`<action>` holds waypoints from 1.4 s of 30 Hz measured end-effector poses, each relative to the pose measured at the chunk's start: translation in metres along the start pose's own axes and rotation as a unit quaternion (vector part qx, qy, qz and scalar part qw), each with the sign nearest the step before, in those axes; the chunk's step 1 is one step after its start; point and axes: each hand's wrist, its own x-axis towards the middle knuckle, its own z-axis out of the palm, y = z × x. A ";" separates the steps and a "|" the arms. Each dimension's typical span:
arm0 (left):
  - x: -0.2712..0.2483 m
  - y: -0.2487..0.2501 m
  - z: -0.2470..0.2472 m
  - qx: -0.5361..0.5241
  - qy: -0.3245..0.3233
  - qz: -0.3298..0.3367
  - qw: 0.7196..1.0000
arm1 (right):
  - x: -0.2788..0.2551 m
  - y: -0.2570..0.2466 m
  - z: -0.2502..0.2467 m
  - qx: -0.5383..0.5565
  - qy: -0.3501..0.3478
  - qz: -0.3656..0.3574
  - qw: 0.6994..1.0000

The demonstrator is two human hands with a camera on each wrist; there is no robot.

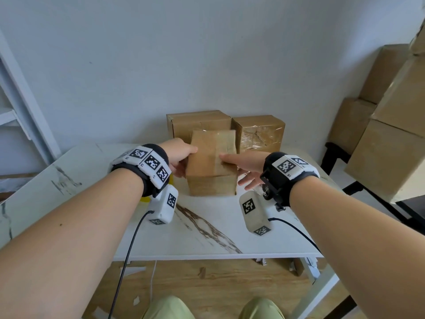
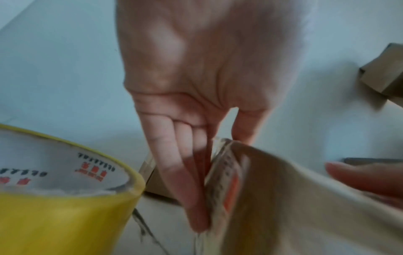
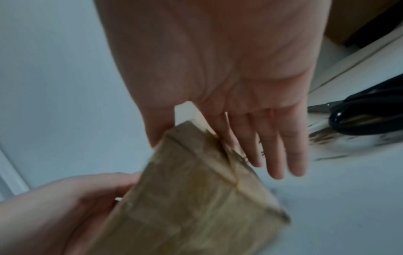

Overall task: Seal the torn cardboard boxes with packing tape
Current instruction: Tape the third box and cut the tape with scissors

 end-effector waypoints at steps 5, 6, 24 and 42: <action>-0.014 0.001 -0.021 -0.030 0.000 0.013 0.999 | -0.011 -0.006 -0.015 0.029 -0.045 -0.079 0.995; -0.016 0.001 -0.025 -0.029 0.012 0.016 0.999 | -0.012 -0.008 -0.017 0.038 -0.034 -0.093 0.994; -0.037 -0.025 -0.130 0.073 0.193 0.207 0.956 | -0.019 -0.143 0.024 -0.116 0.066 -0.298 0.945; 0.042 -0.099 -0.174 0.092 0.286 0.129 0.945 | 0.089 -0.214 0.085 -0.294 0.072 -0.314 0.900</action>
